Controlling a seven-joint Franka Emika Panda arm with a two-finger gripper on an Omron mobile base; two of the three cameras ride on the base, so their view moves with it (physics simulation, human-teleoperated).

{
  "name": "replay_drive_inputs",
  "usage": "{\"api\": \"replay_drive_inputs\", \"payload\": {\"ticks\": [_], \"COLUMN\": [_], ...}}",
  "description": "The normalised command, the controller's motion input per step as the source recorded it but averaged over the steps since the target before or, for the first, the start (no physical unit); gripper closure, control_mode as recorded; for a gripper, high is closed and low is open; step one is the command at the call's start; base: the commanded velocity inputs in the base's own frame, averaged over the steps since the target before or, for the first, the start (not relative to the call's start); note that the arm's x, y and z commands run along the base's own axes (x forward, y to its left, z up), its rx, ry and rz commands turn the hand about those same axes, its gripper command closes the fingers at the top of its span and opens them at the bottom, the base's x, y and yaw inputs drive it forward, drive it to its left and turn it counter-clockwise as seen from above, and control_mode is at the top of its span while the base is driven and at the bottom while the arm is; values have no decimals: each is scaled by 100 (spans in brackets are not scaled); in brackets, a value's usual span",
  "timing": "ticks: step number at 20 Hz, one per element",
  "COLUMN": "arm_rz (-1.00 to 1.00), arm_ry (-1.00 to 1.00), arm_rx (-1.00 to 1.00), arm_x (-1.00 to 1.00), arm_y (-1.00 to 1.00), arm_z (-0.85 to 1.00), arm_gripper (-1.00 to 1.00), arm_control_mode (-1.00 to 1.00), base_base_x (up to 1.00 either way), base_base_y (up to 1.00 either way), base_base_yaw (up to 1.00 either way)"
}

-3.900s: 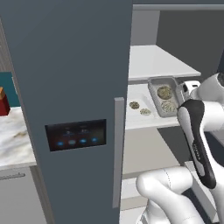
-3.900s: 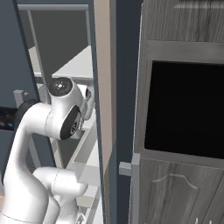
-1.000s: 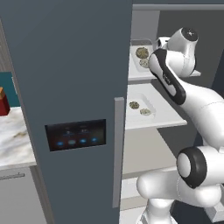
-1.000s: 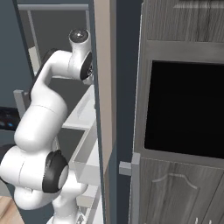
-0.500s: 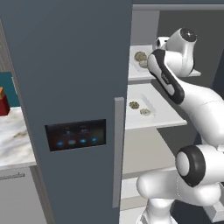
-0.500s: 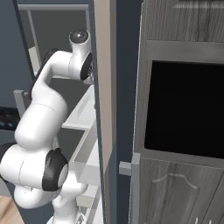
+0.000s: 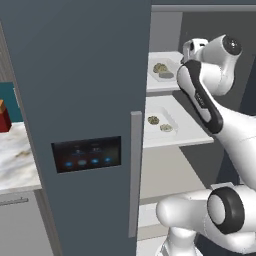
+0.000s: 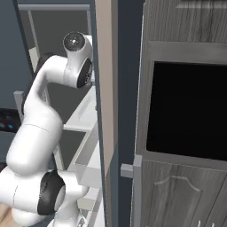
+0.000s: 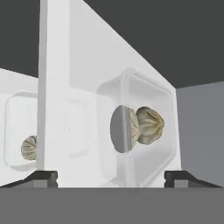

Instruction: Place two dumplings into each of the tupperware containers and then place the containers in the fridge.

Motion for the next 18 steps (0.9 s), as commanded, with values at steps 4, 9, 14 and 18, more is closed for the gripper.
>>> {"api": "replay_drive_inputs", "payload": {"ticks": [4, 9, 14, 18], "arm_rz": [0, 0, 0, -1], "arm_ry": [3, 13, 21, 18], "arm_rx": [8, 2, -3, -14], "arm_x": [-100, -100, -100, -100], "arm_y": [0, 0, 13, 54], "arm_z": [48, 24, -16, -73], "arm_gripper": [-100, -100, -100, -100], "arm_control_mode": [-100, -100, -100, -100], "base_base_x": [0, 0, 0, 0], "base_base_y": [0, 0, 0, 0], "base_base_yaw": [0, 0, 0, 0]}}
